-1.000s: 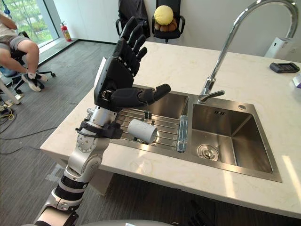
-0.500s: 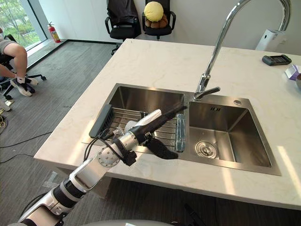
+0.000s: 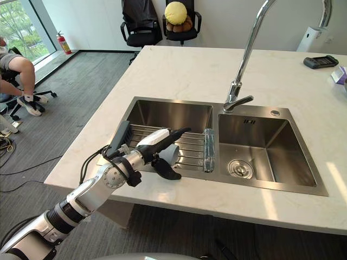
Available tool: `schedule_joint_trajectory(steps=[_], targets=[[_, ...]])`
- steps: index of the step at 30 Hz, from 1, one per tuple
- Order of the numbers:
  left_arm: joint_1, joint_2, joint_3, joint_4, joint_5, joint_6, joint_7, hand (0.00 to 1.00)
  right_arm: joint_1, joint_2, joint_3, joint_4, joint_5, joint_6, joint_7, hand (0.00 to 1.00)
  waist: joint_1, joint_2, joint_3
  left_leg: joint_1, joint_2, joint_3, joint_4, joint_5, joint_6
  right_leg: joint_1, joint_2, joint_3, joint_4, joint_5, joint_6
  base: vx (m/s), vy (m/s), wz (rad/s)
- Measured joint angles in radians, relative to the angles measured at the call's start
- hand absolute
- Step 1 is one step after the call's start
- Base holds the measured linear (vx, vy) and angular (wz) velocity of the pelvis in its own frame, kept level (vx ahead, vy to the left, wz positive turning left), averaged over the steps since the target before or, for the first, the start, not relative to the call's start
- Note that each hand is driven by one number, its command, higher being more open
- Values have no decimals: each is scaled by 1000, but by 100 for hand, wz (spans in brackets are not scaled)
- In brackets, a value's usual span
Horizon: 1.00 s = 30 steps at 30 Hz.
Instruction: Walk over to the sink, pick up the cup, carry it to the dishwasher, place the cup inside the dishwasher, then close the dishwasher door
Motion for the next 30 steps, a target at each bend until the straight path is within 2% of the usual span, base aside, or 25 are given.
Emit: schedule_joint_trajectory(steps=[5,10,17,21,24,30], targets=[[-4,14,2,2,-83,7,21,100,-6,-10,19,12,9,0,-5,100,0,5,2,-4,-3,1,-2,0,1,0,-1,2,-14,8,2,0,0,0],[-7,29,63,13,-371,39,36,100,-7,-20,48,14,10,1,-8,100,-2,8,2,-4,-4,1,-4,1,1,2,-1,2,-20,11,2,0,0,0],[-28,41,64,9,-601,104,59,100,-13,-29,62,22,10,10,-19,100,-6,14,-2,-4,-6,-1,-4,1,1,4,-1,0,-24,13,2,0,0,0],[-40,41,64,5,-625,138,62,100,-15,-34,71,27,10,10,-19,100,-8,16,-2,-4,-5,-3,-4,1,1,5,-1,-1,-25,13,2,0,0,0],[-44,41,65,5,-549,160,70,100,-15,-39,97,27,10,9,-19,100,-14,16,-2,-4,-5,-3,-4,1,1,5,-1,-1,-25,13,2,0,0,0],[-51,43,104,8,-471,155,68,100,-14,-39,97,27,11,9,-19,100,-15,16,-2,-4,-6,-3,-9,1,2,6,-1,-2,-27,14,3,0,0,0]])
